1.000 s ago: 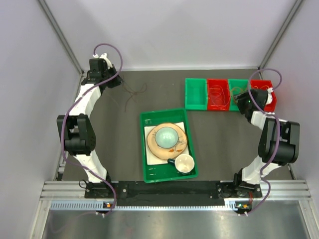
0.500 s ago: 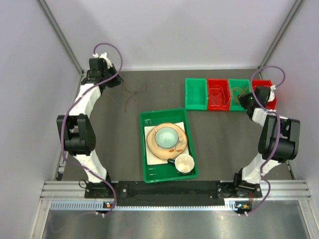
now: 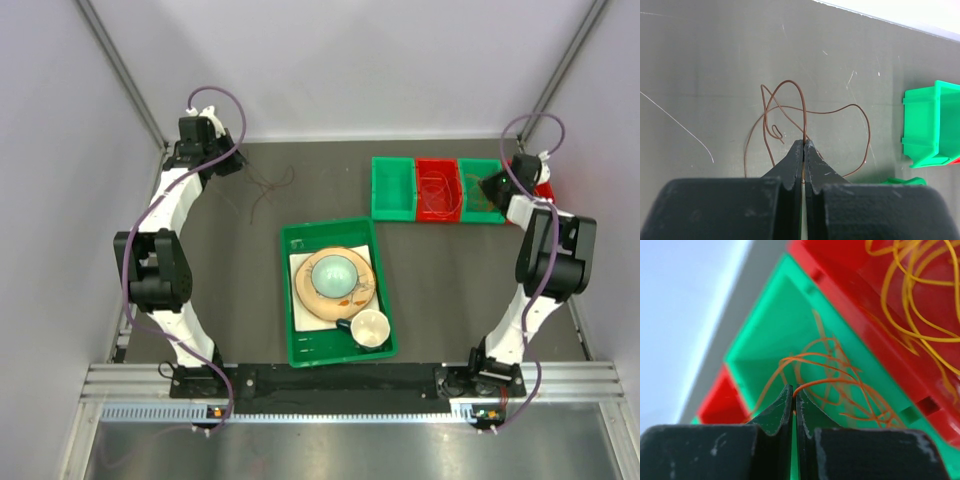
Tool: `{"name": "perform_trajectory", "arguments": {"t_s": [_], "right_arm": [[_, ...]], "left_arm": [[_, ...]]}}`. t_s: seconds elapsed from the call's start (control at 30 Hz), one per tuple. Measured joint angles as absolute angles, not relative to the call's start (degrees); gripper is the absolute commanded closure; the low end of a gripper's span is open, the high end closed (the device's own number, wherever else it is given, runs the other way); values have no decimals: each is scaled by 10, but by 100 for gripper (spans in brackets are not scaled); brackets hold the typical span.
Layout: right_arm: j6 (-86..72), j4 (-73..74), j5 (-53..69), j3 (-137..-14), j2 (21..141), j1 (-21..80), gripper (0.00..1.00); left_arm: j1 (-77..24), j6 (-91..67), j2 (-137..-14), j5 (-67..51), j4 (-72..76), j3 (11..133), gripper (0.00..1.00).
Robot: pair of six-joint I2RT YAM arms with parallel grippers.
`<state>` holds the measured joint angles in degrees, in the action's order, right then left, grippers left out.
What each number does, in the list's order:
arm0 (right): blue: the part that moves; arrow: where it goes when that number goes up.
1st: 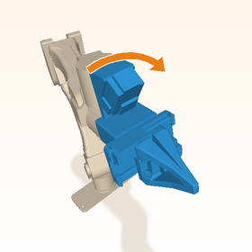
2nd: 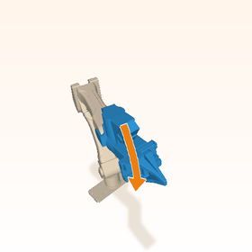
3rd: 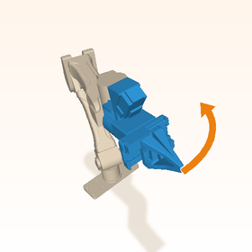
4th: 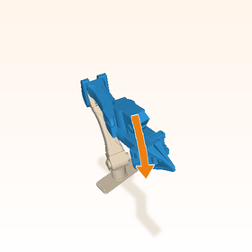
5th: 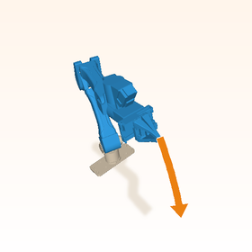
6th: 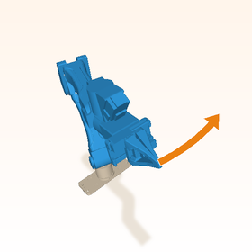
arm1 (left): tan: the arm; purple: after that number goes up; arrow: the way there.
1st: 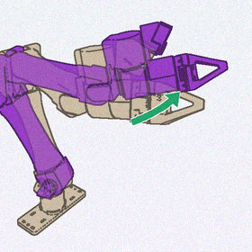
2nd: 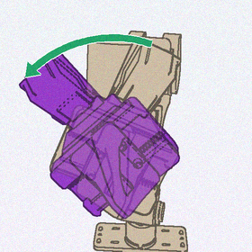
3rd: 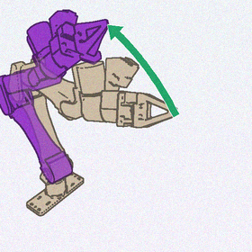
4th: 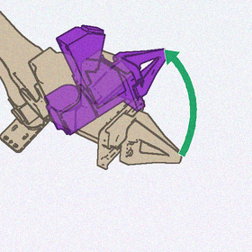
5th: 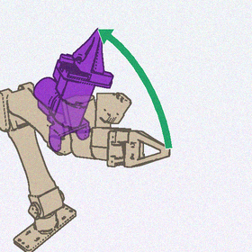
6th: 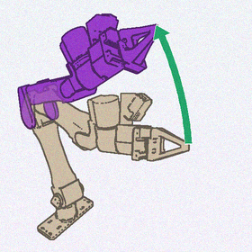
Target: Untangle the cables
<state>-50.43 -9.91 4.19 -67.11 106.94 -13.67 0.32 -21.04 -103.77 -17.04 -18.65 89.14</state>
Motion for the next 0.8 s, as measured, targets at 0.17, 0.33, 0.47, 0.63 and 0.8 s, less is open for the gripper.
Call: {"name": "perform_trajectory", "arguments": {"t_s": [0.17, 0.33, 0.47, 0.63, 0.8], "right_arm": [[-484, -64, 38, -675, 1104, -137, 100], [-465, -47, 36, -687, 1113, -137, 78], [-460, -49, 40, -687, 1109, -137, 54], [-448, -38, 38, -687, 1065, -137, 26], [-429, -34, 30, -687, 988, -137, 13]], "left_arm": [[3, -210, -1038, -170, -187, 891, 100], [3, -210, -1038, -171, -188, 891, 100], [3, -210, -1038, -171, -189, 891, 100], [1, -211, -1038, -172, -189, 891, 100], [-17, -211, -1038, -172, -189, 896, 100]]}}
